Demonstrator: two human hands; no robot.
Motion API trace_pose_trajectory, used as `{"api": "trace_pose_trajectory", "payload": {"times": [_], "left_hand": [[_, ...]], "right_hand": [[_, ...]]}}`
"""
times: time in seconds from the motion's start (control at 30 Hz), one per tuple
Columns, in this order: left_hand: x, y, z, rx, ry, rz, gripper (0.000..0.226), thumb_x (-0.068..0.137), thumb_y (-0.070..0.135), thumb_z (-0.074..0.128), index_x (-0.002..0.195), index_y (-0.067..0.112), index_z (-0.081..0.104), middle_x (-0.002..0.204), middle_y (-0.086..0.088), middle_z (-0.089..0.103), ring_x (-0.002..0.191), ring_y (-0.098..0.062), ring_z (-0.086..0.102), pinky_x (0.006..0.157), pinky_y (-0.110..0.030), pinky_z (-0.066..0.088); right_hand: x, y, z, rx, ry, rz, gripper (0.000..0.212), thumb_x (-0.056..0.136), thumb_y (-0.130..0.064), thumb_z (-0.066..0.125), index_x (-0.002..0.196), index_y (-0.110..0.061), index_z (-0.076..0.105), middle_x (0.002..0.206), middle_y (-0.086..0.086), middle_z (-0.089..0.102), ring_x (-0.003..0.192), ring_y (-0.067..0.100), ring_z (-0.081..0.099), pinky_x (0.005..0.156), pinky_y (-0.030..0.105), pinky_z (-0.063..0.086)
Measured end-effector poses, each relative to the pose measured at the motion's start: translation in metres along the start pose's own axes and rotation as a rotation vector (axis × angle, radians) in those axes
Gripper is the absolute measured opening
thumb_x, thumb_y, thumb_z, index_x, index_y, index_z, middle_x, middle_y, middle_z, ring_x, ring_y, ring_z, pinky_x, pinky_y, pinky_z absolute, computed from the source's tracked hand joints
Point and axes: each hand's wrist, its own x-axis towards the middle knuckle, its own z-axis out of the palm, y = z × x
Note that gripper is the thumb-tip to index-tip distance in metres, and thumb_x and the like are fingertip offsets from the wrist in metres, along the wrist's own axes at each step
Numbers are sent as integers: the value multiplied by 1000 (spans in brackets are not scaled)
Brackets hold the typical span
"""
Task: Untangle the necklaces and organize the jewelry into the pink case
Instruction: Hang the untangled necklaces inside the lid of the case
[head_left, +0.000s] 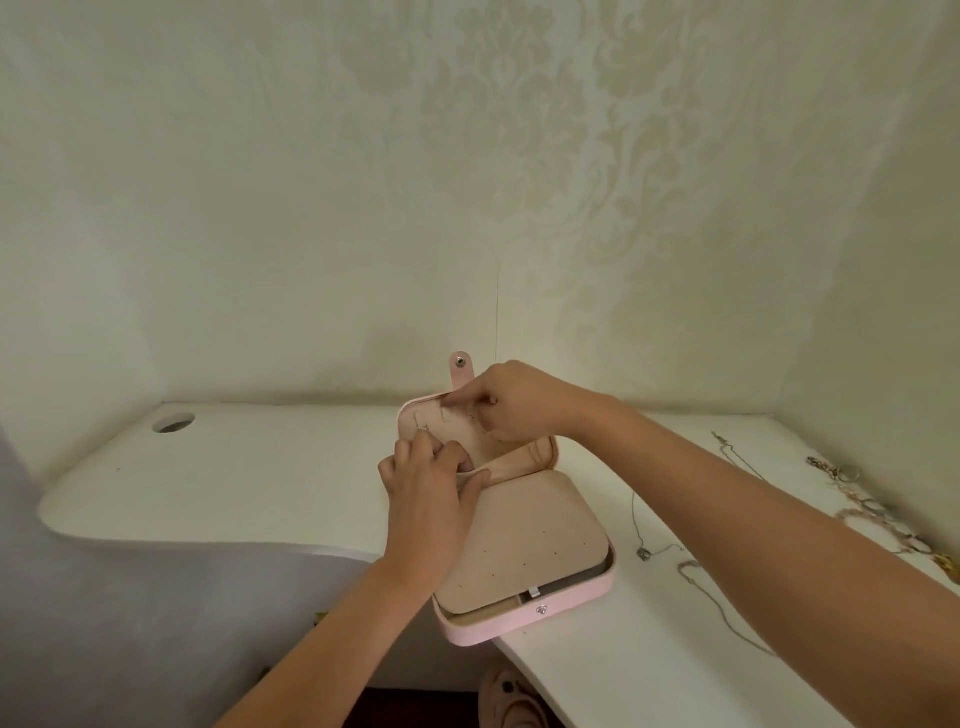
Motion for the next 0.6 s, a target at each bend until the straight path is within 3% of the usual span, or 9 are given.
{"api": "trace_pose_trajectory", "payload": {"times": [0.07,0.23,0.3,0.4,0.47,0.6], "left_hand": [[0,1,-1,7,-3,6,19,80,30,75,76,18,61,86,0,47,89,-24,44,72,-27,14],[1,2,-1,-3,-20,-10,18,81,33,73,78,18,62,89,4,43,92,-21,42,74,-26,14],[2,1,0,-14,-43,-19,18,83,35,71,82,19,63,91,6,42,93,-18,39,77,-25,14],[3,0,2,-51,-58,-52,19,84,36,70,85,19,64,93,6,41,93,-15,34,81,-24,17],[3,0,3,-55,-71,-71,18,85,37,68,86,20,63,95,6,41,93,-14,32,82,-23,17],[2,-1,3,-69,-64,-69,16,86,35,68,86,20,62,94,8,41,93,-13,33,80,-22,16]], "right_hand": [[3,3,-1,79,15,19,46,86,0,45,123,-19,66,65,-28,45,60,-22,47,60,0,33],[3,3,-8,236,-64,98,35,88,-1,47,107,-18,72,65,-18,57,63,-5,50,60,4,36],[2,3,-11,194,-85,85,40,86,2,46,110,-18,71,68,-20,59,66,-7,50,63,5,36],[5,1,-27,176,15,30,35,87,3,48,108,-15,71,78,-6,68,65,-9,55,68,6,40],[7,-2,-44,232,53,11,26,88,0,54,99,-13,73,77,-3,71,60,-3,55,65,12,44],[5,-9,-68,180,18,15,14,85,-6,66,94,-11,75,73,-5,71,66,-6,59,58,6,41]]}}
